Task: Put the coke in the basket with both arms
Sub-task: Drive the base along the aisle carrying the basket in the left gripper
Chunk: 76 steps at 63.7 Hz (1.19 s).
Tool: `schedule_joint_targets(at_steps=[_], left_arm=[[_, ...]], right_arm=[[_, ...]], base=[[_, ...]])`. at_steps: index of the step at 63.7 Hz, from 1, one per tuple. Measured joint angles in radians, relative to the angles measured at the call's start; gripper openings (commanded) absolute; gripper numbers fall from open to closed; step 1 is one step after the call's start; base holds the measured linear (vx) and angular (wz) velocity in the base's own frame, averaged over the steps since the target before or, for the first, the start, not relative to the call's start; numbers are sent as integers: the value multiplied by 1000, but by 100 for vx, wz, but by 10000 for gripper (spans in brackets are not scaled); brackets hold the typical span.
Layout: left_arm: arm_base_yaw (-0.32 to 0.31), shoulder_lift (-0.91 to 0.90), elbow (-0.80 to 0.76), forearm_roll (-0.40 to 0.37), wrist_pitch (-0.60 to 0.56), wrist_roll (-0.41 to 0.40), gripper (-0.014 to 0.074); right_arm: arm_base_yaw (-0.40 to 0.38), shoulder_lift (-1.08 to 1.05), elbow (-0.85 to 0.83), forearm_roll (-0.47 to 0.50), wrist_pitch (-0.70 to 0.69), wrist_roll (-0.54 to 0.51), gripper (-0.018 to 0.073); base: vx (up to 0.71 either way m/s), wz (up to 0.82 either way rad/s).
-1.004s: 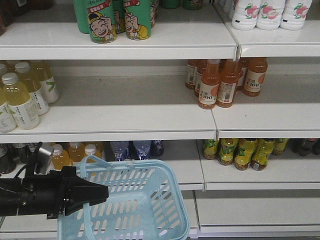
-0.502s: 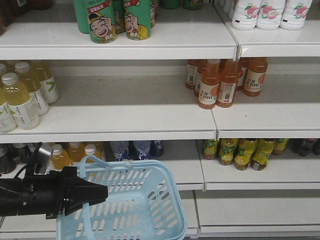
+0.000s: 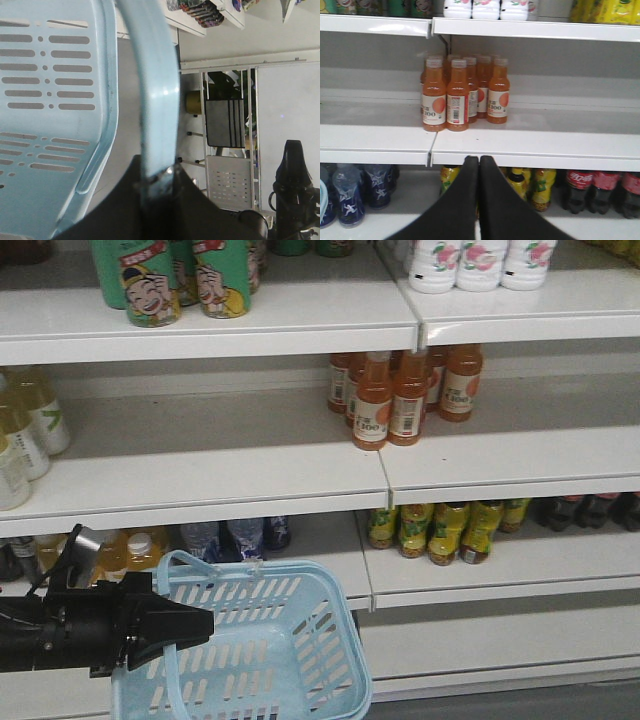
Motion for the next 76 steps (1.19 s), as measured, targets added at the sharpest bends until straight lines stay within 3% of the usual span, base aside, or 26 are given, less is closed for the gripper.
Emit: schedule_joint_targets(at_steps=[76], left_arm=[[0,0,0,-5,1,1,-6]], right_arm=[[0,0,0,0,-1,0,-10]], base=[[-11,-51]])
